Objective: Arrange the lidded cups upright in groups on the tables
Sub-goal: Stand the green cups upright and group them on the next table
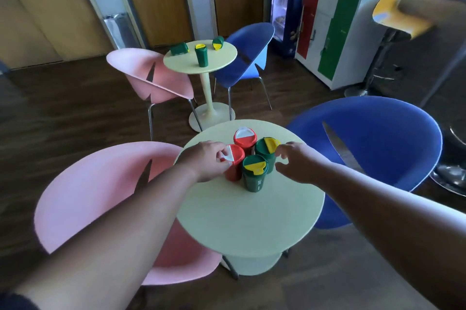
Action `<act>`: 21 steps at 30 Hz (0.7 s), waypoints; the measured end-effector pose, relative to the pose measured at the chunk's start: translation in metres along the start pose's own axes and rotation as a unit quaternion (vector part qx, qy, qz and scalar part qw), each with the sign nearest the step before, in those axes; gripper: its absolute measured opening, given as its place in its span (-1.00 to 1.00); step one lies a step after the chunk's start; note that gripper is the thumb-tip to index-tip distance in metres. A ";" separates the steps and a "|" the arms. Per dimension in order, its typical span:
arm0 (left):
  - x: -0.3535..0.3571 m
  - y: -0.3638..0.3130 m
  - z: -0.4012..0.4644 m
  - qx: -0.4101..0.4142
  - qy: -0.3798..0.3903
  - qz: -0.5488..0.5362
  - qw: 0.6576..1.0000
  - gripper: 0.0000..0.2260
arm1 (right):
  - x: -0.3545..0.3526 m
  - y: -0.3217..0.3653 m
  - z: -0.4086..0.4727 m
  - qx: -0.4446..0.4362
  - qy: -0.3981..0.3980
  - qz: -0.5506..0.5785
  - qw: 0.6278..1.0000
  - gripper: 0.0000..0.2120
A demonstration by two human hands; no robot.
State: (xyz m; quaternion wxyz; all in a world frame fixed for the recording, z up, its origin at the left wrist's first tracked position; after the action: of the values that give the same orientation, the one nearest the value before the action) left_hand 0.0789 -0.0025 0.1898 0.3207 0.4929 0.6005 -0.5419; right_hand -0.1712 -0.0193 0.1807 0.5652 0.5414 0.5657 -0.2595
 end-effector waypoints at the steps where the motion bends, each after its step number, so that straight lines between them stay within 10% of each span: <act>1: -0.006 0.005 -0.010 -0.002 -0.001 0.003 1.000 -0.77 | 0.001 0.011 -0.006 0.000 0.001 -0.010 1.000 -0.68; 21: -0.121 0.312 -0.183 -0.010 -0.002 0.036 0.999 -0.74 | 0.086 0.370 0.010 -0.018 -0.010 0.006 1.000 -0.69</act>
State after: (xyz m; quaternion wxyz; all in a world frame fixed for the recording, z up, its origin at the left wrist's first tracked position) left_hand 0.4363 0.1220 0.2349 0.3462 0.5097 0.5870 -0.5251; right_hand 0.1866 0.1027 0.2173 0.5816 0.5323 0.5615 -0.2512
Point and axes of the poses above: each hand's wrist, its own z-axis towards the middle knuckle, its own x-axis out of the palm, y = z × x, the point moved 2 cm from there along z, towards the middle knuckle, and after that the axes turned 7 degrees about y, right-handed, at the moved point
